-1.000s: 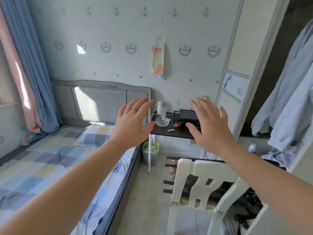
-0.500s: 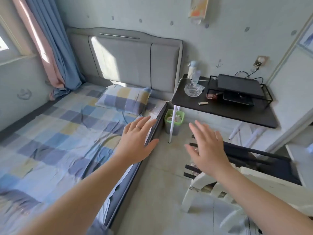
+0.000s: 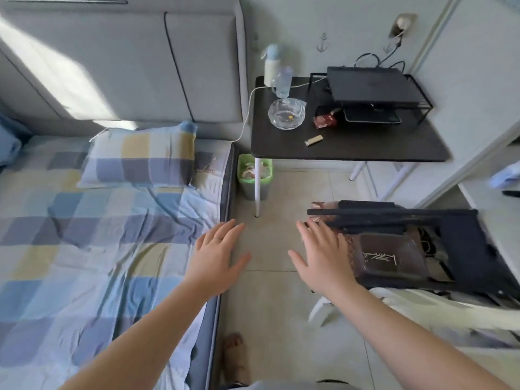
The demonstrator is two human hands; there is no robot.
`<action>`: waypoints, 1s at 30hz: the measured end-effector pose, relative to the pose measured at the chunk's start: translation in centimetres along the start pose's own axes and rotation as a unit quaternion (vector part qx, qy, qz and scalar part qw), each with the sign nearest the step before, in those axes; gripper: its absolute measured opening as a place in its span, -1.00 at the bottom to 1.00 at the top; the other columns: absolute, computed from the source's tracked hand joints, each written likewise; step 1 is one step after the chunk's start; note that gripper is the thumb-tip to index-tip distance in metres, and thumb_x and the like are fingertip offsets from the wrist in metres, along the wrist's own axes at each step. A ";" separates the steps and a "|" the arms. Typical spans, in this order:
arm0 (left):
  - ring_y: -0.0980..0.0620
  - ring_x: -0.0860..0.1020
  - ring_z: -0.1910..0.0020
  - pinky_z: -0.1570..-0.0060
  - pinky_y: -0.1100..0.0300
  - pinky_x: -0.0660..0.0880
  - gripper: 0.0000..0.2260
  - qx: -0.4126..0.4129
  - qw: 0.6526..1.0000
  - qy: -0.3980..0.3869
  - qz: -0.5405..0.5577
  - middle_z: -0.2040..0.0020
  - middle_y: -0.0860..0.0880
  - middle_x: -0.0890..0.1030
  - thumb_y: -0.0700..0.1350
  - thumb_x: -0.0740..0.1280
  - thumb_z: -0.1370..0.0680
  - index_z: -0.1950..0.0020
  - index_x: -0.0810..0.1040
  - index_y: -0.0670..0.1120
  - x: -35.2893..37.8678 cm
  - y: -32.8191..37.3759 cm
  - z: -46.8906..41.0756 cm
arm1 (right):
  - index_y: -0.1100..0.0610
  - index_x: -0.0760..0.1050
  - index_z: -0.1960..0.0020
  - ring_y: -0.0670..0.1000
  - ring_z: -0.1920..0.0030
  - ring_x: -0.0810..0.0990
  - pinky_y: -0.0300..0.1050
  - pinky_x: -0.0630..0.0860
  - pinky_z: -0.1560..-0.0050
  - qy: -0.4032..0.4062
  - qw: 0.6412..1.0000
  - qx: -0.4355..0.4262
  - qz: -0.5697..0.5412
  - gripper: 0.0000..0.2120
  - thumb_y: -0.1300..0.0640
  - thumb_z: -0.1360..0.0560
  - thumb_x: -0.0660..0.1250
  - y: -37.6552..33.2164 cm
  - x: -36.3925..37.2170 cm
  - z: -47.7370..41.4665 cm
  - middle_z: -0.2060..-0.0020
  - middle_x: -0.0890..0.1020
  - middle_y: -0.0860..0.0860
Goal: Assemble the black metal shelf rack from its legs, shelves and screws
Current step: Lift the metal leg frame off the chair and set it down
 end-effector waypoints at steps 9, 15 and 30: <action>-0.01 0.11 -0.57 -0.50 0.00 0.05 -0.39 0.108 0.986 -0.124 -0.012 -0.58 0.07 0.23 0.26 0.21 -0.59 -0.59 0.17 0.12 3.8 -0.1 -14.0 | -0.08 0.03 -0.60 0.09 -0.59 0.05 0.30 0.04 -0.51 -0.036 0.979 0.197 -0.037 -0.38 -0.23 -0.63 0.11 3.9 2.7 -5.9 -0.61 0.12 -0.05; -0.04 0.14 -0.56 -0.50 -0.07 0.11 -0.37 0.152 0.964 -0.207 -0.069 -0.59 0.06 0.22 0.32 0.16 -0.57 -0.59 0.12 0.14 8.5 4.0 -22.9 | -0.05 0.15 -0.54 0.10 -0.54 0.18 0.27 0.13 -0.47 -0.060 0.943 0.321 -0.067 -0.43 -0.21 -0.60 0.16 10.5 5.0 -8.8 -0.53 0.26 -0.01; -0.13 0.34 -0.45 -0.41 -0.13 0.32 -0.35 0.255 0.852 -0.434 -0.144 -0.52 -0.01 0.36 0.26 0.25 -0.56 -0.58 0.16 0.08 20.2 15.1 -35.8 | -0.02 -0.01 -0.63 0.16 -0.58 0.05 0.21 0.21 -0.47 -0.149 0.769 0.572 -0.243 -0.37 -0.21 -0.65 0.09 19.4 12.6 -6.6 -0.61 0.07 0.01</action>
Point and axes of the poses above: each hand's wrist, its own z-axis away from the middle knuckle, its own x-axis out of the palm, y = z × x, the point moved 3 cm from there along -z, towards the middle knuckle
